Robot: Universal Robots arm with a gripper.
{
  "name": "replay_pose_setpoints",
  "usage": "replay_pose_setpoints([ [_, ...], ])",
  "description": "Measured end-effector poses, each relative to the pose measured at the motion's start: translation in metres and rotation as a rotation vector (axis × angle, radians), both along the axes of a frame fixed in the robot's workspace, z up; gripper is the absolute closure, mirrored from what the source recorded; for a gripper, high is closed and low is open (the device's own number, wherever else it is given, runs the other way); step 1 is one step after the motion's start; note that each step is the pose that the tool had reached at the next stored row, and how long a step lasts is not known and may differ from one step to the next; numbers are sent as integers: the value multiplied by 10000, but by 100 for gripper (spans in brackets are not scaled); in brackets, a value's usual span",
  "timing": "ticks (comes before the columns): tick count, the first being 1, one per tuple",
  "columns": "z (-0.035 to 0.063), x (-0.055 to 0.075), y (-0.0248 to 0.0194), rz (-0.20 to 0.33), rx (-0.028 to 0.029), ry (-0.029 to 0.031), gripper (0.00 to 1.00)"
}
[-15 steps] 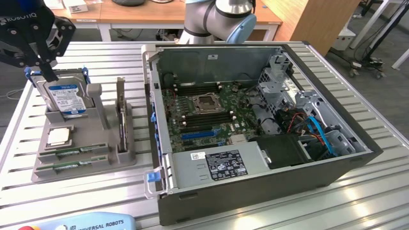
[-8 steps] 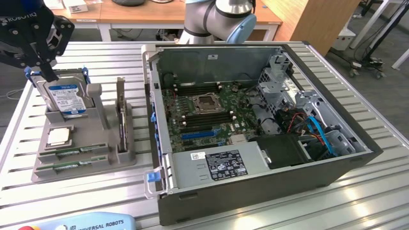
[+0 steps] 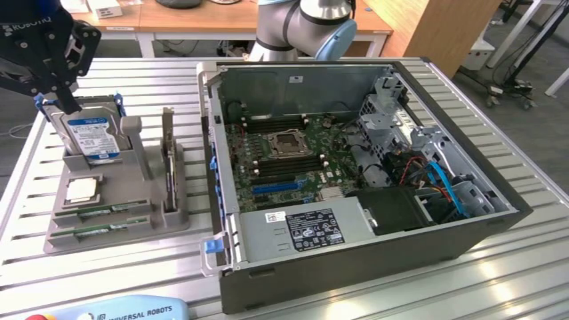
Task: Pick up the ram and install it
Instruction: 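Pick up the ram and move it above insertion slot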
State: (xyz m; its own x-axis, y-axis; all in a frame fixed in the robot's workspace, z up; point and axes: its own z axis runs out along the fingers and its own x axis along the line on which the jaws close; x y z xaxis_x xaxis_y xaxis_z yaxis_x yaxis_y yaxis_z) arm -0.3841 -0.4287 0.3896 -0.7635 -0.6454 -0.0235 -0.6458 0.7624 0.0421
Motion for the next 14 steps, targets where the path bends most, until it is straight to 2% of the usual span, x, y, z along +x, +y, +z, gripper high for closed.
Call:
replay_pose_setpoints([
  [14,-1,1,0,1840,1,0,90],
])
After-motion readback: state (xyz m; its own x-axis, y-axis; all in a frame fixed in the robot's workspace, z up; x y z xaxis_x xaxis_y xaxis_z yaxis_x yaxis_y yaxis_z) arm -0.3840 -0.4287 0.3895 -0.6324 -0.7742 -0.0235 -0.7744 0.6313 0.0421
